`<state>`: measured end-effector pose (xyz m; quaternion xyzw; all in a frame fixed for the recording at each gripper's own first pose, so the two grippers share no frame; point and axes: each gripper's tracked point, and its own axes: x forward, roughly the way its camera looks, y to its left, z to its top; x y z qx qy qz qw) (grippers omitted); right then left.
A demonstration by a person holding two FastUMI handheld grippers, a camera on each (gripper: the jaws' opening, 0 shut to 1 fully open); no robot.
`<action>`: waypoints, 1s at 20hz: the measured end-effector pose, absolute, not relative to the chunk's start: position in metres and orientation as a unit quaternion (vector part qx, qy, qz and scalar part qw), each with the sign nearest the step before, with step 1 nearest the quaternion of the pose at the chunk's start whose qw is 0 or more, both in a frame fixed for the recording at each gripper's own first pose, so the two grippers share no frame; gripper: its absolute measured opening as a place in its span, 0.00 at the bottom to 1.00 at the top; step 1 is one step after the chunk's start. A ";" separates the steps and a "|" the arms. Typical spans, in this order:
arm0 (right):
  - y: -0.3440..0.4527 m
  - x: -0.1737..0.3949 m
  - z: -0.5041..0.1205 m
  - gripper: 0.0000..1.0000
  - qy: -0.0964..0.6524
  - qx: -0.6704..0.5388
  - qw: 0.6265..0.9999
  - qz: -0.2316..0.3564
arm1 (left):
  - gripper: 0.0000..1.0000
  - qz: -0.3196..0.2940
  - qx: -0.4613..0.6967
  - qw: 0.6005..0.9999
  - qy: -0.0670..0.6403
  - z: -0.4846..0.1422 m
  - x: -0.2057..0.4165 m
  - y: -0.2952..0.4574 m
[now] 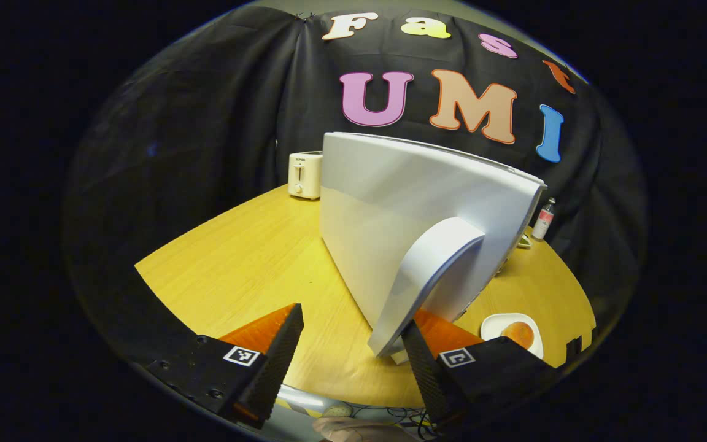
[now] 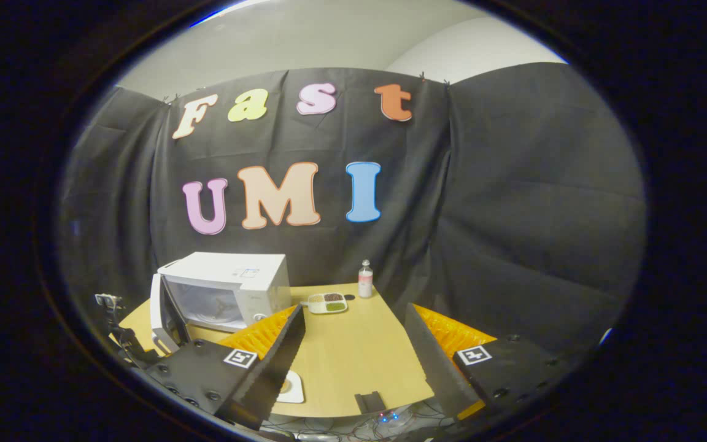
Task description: Open the microwave oven with the left hand, put the food in, and close the microwave oven.
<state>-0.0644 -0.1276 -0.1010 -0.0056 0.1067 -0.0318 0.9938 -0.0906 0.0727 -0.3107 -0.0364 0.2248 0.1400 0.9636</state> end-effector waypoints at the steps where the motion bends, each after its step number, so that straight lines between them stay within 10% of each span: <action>1: -0.123 -0.058 -0.110 0.97 0.117 -0.006 0.993 -0.026 | 0.94 0.151 -0.034 0.962 0.225 -0.308 -0.097 0.083; 20: 0.044 0.010 -0.336 0.99 0.359 0.041 0.929 0.082 | 0.98 0.175 -0.116 0.939 0.273 -0.303 -0.148 0.163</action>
